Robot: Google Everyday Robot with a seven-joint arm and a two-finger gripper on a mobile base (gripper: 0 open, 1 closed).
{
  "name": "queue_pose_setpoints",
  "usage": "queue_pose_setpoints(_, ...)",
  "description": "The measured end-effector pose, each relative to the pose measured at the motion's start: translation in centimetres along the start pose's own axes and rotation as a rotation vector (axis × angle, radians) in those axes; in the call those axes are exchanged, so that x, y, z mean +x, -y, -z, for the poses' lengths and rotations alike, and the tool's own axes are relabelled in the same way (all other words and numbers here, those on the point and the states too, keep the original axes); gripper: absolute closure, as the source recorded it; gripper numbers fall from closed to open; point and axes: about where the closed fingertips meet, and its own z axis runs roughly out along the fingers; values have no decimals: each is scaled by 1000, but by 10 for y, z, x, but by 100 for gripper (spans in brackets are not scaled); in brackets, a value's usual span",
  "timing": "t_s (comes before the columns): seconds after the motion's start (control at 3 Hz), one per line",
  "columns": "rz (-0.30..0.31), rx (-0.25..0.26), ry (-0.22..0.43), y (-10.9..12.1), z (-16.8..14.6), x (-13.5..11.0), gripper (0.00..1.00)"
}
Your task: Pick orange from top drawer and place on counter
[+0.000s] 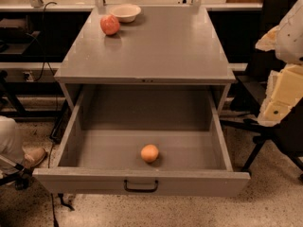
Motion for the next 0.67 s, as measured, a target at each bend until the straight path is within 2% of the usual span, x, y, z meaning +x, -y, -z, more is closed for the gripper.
queue_pose_setpoints(0.33, 0, 0, 0, 0, 0, 0, 0)
queue_pose_setpoints(0.67, -93, -121, 87, -33, -56, -23, 0)
